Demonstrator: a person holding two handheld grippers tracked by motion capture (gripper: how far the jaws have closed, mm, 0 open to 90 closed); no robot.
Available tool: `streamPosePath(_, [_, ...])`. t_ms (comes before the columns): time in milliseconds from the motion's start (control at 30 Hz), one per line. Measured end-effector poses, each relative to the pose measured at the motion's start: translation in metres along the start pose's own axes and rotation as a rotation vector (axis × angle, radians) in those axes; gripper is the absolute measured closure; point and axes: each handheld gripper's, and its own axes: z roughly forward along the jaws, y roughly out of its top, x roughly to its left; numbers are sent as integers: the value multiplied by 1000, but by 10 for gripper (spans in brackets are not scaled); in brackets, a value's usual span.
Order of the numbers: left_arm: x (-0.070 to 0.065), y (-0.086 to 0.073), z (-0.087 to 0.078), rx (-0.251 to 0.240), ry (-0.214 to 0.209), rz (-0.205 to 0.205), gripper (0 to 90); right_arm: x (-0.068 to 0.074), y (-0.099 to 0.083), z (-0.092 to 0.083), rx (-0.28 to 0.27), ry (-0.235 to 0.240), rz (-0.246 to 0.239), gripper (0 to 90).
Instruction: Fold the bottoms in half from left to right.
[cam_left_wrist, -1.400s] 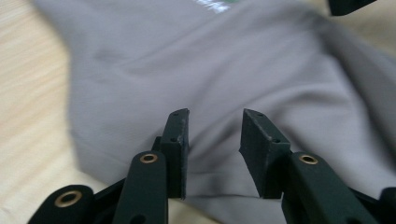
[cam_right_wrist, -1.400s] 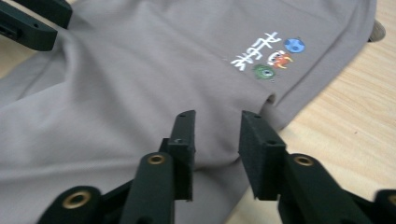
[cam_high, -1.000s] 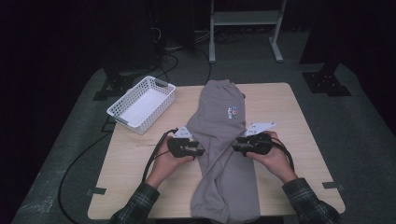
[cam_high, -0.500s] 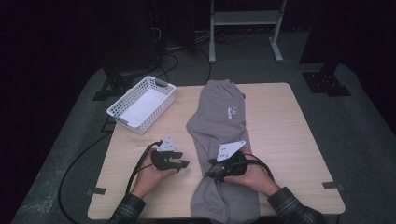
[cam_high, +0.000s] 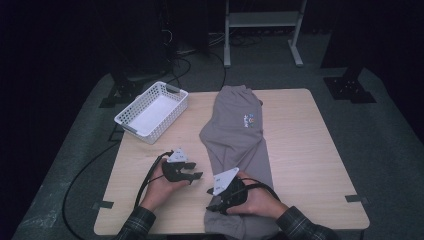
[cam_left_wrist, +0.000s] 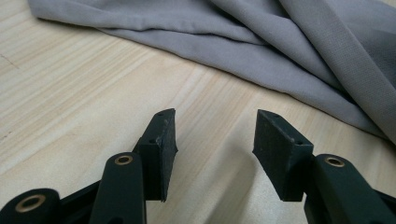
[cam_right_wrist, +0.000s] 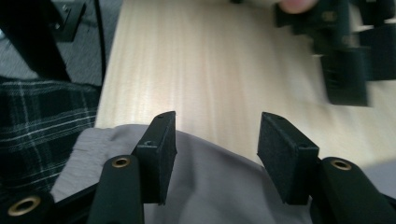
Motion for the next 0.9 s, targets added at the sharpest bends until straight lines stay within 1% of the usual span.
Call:
streamPosePath(100, [0,-1,0,-4,7,10,481,5,1,7,25,17,-23,458])
streamPosePath(200, [0,-1,0,-4,14,20,481,7,0,14,53,27,-42,483])
streamPosePath(233, [0,-1,0,0,17,30,481,7,0,15,59,30,-43,514])
streamPosePath(267, [-1,-1,1,-5,19,31,481,8,-1,16,71,32,-51,551])
streamPosePath(300, [-1,0,1,1,22,45,480,8,-1,18,78,29,-60,572])
streamPosePath(400, [-1,0,1,3,25,51,477,8,-2,18,75,53,-51,706])
streamPosePath(500, [-2,0,1,2,27,52,475,7,-3,18,70,57,-32,856])
streamPosePath(533, [-2,0,1,5,28,56,473,7,-2,18,71,55,-26,876])
streamPosePath(600, [-2,0,2,4,31,54,468,6,-2,18,74,53,-1,881])
streamPosePath(667, [-3,0,2,3,30,49,463,5,-2,18,66,40,19,883])
streamPosePath(733, [-3,1,2,3,25,50,466,2,-1,14,30,23,42,884])
streamPosePath(800, [-3,2,2,-1,8,26,471,-3,1,4,-11,-15,55,884])
streamPosePath(900, [-5,4,0,-13,-9,20,457,-13,3,-19,-90,-97,84,884])
